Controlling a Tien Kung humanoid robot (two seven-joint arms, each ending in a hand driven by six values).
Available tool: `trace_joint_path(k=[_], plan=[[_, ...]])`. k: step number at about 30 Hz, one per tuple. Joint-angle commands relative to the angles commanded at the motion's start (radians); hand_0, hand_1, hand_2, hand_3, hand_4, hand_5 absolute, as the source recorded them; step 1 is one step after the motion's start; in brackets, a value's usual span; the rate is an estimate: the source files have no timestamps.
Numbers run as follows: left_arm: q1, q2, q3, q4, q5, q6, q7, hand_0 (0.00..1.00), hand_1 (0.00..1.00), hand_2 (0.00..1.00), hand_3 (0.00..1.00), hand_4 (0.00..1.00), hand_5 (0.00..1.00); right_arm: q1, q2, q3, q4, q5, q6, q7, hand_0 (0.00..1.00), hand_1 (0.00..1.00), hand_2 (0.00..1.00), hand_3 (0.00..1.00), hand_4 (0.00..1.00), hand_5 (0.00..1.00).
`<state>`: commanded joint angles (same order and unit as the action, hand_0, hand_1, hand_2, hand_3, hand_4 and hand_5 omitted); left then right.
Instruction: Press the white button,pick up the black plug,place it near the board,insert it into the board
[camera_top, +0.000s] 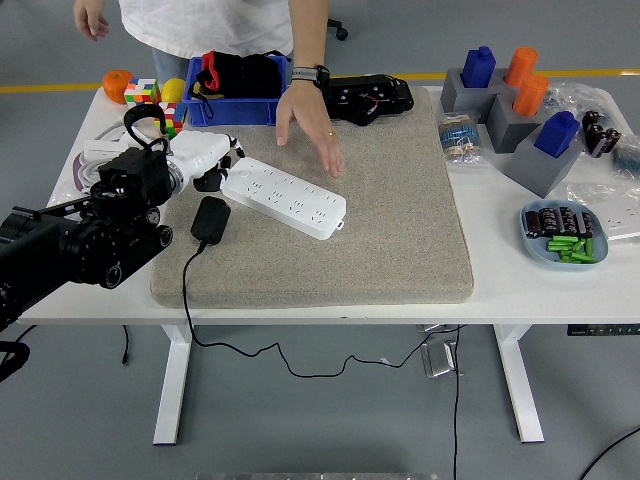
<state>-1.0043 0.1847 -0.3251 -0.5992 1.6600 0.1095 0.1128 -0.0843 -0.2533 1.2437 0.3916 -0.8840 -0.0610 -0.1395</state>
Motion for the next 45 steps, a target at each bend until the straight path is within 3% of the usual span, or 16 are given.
trace_joint_path(k=[14,28,45], plan=[[0.020,0.029,-0.040,-0.056,0.012,0.003,-0.002,0.365,0.303,0.209,0.768,0.019,0.002,-0.008,0.002,0.004,0.000,-0.001,-0.001,0.000,0.751,0.727,0.710,0.677,0.732,0.419],[0.024,0.031,-0.033,-0.051,0.005,-0.008,-0.005,0.363,0.304,0.209,0.761,0.033,0.002,-0.013,0.004,0.005,0.001,0.000,0.000,0.000,0.751,0.727,0.707,0.677,0.732,0.419],[0.021,0.011,0.023,-0.004,-0.034,-0.023,-0.003,0.362,0.304,0.209,0.758,0.050,0.002,-0.006,0.004,0.003,0.000,0.000,-0.001,0.000,0.751,0.727,0.706,0.678,0.732,0.419]])
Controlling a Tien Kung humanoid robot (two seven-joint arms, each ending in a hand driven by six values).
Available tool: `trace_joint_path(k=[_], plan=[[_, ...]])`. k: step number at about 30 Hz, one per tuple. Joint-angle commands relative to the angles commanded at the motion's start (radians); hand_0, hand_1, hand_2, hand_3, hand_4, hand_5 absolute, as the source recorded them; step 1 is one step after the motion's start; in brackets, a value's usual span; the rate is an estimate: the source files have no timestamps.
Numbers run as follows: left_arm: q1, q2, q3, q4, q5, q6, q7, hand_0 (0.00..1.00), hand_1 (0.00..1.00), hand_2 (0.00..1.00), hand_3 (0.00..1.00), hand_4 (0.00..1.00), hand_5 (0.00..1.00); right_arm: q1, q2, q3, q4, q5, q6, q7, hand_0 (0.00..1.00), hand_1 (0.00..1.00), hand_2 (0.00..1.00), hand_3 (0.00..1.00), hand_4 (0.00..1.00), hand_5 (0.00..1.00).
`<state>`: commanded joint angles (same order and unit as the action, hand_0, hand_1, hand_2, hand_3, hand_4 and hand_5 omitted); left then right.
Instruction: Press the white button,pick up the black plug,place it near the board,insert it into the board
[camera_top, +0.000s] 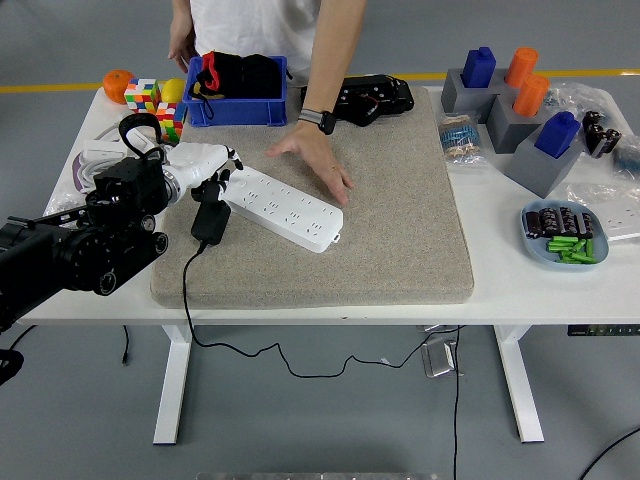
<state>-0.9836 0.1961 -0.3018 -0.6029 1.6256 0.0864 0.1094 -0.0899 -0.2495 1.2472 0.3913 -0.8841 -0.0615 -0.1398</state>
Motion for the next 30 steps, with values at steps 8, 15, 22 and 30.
trace_joint_path(k=[8,15,22,30], plan=[[-0.003,-0.030,0.027,0.052,-0.003,0.018,-0.006,0.386,0.378,0.241,0.750,0.090,0.002,0.002,-0.003,-0.006,0.001,0.001,0.000,0.000,0.750,0.727,0.706,0.678,0.731,0.418],[-0.004,-0.034,0.026,0.054,-0.004,0.020,-0.006,0.398,0.406,0.266,0.749,0.136,0.002,0.003,-0.001,-0.006,0.002,0.002,0.000,0.000,0.751,0.727,0.705,0.678,0.731,0.418],[-0.009,-0.028,0.015,0.042,0.005,0.014,-0.002,0.397,0.410,0.268,0.749,0.130,0.002,0.001,-0.001,-0.005,0.001,0.002,0.000,0.000,0.752,0.727,0.706,0.678,0.732,0.418],[-0.005,-0.008,0.021,0.005,0.015,0.003,-0.001,0.394,0.405,0.264,0.747,0.129,0.002,0.001,-0.001,-0.002,0.006,0.000,0.000,0.000,0.752,0.727,0.706,0.678,0.732,0.418]])
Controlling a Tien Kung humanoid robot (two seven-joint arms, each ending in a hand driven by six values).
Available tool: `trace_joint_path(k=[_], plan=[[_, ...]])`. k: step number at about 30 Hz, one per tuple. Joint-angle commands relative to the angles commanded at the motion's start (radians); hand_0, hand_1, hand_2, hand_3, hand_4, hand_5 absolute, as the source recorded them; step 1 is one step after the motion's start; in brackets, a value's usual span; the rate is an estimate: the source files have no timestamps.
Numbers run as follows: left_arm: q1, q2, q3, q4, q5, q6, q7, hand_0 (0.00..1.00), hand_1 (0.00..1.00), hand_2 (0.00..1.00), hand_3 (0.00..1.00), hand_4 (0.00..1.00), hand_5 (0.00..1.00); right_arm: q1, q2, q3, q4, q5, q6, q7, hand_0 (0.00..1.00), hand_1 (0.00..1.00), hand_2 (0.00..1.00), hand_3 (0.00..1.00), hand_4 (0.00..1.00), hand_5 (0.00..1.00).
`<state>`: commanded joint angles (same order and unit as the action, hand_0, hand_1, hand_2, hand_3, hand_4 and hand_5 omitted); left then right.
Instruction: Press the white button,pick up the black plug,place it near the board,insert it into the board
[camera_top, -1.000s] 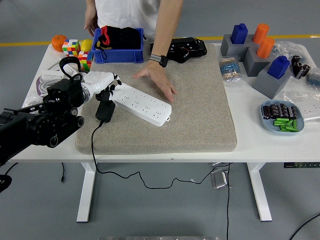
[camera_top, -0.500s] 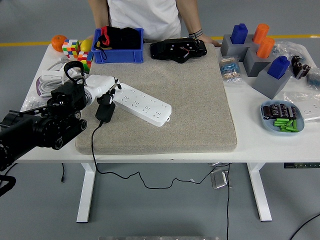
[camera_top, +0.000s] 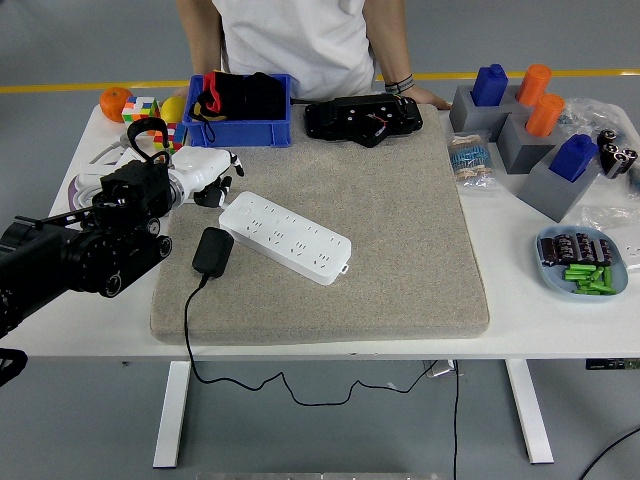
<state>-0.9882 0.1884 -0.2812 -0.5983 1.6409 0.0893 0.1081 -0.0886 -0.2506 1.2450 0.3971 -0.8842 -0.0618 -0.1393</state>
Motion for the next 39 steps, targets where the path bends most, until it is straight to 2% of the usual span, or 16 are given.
trace_joint_path(k=[1,4,6,7,10,14,19,25,39], plan=[[0.002,0.004,-0.003,-0.008,0.004,0.000,0.001,0.392,0.403,0.261,0.717,0.120,0.002,0.000,0.000,0.000,-0.001,0.000,0.000,0.000,0.751,0.727,0.706,0.678,0.731,0.418],[0.012,0.027,-0.022,-0.051,0.015,0.000,0.002,0.392,0.403,0.261,0.717,0.120,0.002,-0.002,0.001,0.002,-0.002,-0.001,0.000,-0.001,0.751,0.727,0.706,0.678,0.731,0.418],[0.021,0.049,-0.036,-0.091,0.026,-0.002,0.006,0.392,0.403,0.261,0.717,0.120,0.002,-0.003,0.000,0.003,-0.002,-0.001,0.000,0.000,0.751,0.727,0.706,0.678,0.731,0.418],[0.028,0.064,-0.043,-0.114,0.028,-0.001,0.006,0.390,0.398,0.257,0.670,0.118,0.002,-0.003,0.000,0.004,-0.002,-0.002,0.000,-0.001,0.751,0.726,0.706,0.678,0.732,0.418],[0.041,0.102,-0.052,-0.179,0.037,-0.003,0.008,0.390,0.398,0.257,0.670,0.118,0.002,-0.004,0.000,0.009,-0.002,-0.002,0.000,0.000,0.751,0.726,0.706,0.678,0.732,0.418],[0.054,0.136,-0.041,-0.246,0.033,-0.009,0.009,0.392,0.397,0.255,0.652,0.124,0.002,-0.008,0.002,0.012,-0.003,-0.002,0.000,-0.001,0.752,0.726,0.706,0.678,0.731,0.418],[0.060,0.134,-0.017,-0.265,0.019,-0.015,0.010,0.394,0.397,0.255,0.632,0.132,0.002,-0.009,0.002,0.011,-0.002,-0.004,0.000,-0.001,0.752,0.726,0.707,0.678,0.732,0.418],[0.065,0.115,0.012,-0.240,0.009,-0.024,0.016,0.395,0.396,0.253,0.628,0.131,0.002,-0.005,-0.001,0.005,0.004,-0.003,0.000,0.000,0.750,0.726,0.706,0.678,0.732,0.418],[0.055,0.099,0.034,-0.189,0.020,-0.041,0.031,0.396,0.396,0.253,0.627,0.136,0.002,-0.006,-0.003,-0.001,0.000,-0.001,0.000,-0.001,0.750,0.726,0.706,0.678,0.731,0.418]])
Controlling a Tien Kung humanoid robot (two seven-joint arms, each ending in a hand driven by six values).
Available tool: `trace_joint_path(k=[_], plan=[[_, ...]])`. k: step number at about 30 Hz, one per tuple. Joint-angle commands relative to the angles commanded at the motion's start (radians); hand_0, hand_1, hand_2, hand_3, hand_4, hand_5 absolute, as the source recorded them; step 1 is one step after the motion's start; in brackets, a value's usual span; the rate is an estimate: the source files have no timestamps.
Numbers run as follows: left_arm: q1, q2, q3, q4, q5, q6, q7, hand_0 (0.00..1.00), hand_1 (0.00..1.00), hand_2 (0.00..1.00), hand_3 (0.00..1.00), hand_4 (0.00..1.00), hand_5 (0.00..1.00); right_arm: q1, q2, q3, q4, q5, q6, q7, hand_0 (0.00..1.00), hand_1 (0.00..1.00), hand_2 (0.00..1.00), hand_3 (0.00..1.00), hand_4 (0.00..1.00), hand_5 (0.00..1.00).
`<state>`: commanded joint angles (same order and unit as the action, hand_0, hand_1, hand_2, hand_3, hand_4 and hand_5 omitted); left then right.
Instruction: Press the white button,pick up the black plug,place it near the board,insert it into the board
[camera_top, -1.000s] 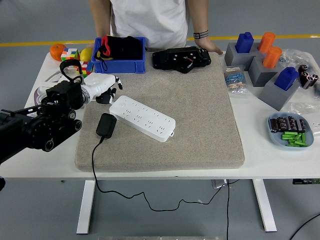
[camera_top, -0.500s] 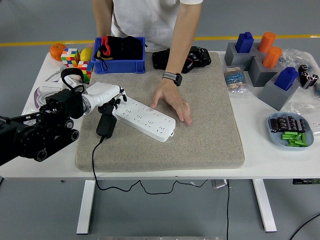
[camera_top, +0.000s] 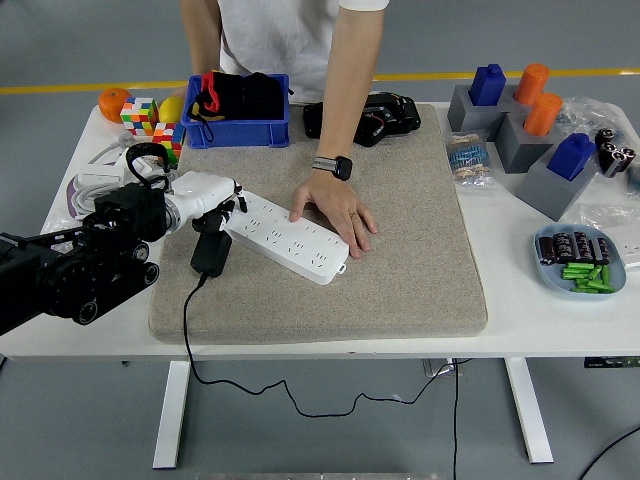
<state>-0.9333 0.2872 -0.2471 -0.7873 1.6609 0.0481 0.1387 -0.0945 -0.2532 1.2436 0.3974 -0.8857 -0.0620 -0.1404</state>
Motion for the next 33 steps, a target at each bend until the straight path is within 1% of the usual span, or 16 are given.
trace_joint_path(k=[5,8,14,20,23,25,28,33], plan=[[-0.001,0.004,-0.016,-0.014,0.005,0.001,-0.001,0.396,0.394,0.253,0.626,0.129,0.002,-0.001,0.000,0.002,0.003,-0.001,0.000,0.000,0.750,0.726,0.706,0.678,0.732,0.418],[-0.003,0.005,-0.014,-0.017,0.006,-0.001,0.000,0.396,0.394,0.253,0.626,0.129,0.002,-0.002,0.000,0.003,0.002,-0.002,0.000,0.000,0.750,0.726,0.706,0.678,0.732,0.418],[-0.003,-0.004,0.008,0.003,0.001,-0.006,0.002,0.394,0.393,0.252,0.627,0.127,0.002,-0.004,0.001,0.002,0.002,-0.002,0.000,0.000,0.750,0.726,0.706,0.678,0.731,0.418],[-0.010,-0.019,0.016,0.026,0.015,-0.006,0.003,0.394,0.394,0.252,0.627,0.130,0.002,-0.002,0.001,0.002,0.003,-0.002,0.000,0.000,0.751,0.726,0.706,0.678,0.732,0.418],[-0.013,-0.021,0.016,0.030,0.021,-0.007,0.003,0.393,0.393,0.252,0.627,0.125,0.002,-0.001,0.002,0.003,0.003,-0.002,0.000,0.000,0.750,0.726,0.707,0.678,0.731,0.418],[-0.011,-0.017,0.006,0.020,0.022,-0.006,0.002,0.393,0.393,0.252,0.627,0.125,0.002,-0.001,0.002,0.005,0.003,-0.002,0.000,0.000,0.750,0.726,0.707,0.678,0.731,0.418],[-0.003,-0.007,-0.039,-0.009,0.031,-0.004,0.002,0.393,0.393,0.252,0.627,0.128,0.002,-0.003,0.003,0.009,0.002,-0.003,0.000,0.000,0.751,0.726,0.706,0.678,0.731,0.418],[0.015,0.035,-0.140,-0.107,0.055,-0.006,0.014,0.393,0.393,0.252,0.627,0.128,0.002,-0.006,0.005,0.012,0.002,-0.005,0.000,0.000,0.751,0.726,0.706,0.678,0.731,0.418]])
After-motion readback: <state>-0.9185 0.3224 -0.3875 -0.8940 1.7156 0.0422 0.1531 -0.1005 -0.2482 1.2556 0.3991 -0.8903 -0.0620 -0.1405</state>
